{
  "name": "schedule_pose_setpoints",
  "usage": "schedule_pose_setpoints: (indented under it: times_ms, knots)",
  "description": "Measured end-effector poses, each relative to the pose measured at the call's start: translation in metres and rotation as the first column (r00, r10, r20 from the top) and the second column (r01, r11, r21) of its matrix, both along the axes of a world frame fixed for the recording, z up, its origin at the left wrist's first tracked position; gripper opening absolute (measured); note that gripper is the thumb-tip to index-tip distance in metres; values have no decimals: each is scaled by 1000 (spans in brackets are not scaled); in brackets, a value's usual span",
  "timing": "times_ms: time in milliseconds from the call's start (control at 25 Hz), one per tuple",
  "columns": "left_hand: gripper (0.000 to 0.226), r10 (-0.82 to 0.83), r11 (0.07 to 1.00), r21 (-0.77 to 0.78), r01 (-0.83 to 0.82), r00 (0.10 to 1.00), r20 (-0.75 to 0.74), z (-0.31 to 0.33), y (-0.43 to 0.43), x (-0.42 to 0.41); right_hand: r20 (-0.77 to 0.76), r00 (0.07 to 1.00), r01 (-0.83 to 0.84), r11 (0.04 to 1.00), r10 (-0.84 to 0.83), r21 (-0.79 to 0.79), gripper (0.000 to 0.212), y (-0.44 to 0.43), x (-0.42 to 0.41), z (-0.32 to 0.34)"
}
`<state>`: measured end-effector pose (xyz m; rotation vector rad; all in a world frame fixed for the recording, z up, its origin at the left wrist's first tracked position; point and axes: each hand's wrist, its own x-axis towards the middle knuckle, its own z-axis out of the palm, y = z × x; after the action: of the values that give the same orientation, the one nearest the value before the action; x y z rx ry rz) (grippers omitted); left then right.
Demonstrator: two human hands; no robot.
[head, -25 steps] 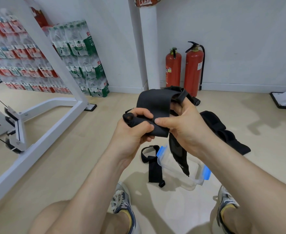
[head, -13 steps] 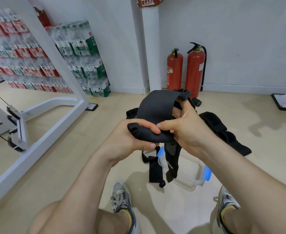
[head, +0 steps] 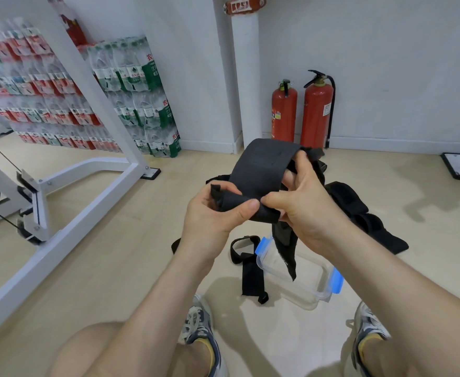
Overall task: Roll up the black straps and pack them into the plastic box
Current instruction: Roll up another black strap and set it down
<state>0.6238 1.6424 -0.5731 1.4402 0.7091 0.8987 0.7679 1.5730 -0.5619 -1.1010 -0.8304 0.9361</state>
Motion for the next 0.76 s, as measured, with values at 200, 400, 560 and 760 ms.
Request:
schedule_pose_setpoints:
  times_ms: [200, 400, 560, 760]
  knots:
    - [28, 46, 999, -6, -47, 998, -34, -6, 2, 2, 59, 996, -64, 998, 65, -17, 76, -5, -3, 0]
    - [21, -142, 986, -97, 137, 989, -49, -3, 14, -5, 7, 998, -54, 997, 55, -55, 80, -3, -3, -3]
    - [51, -446, 882, -113, 458, 887, 122, -2, 29, -19, -195, 975, -123, 990, 107, -70, 79, -2, 5, 2]
    - [33, -423, 897, -48, 439, 885, 193, -7, 29, -8, -303, 946, -160, 980, 117, -121, 53, -3, 0, 1]
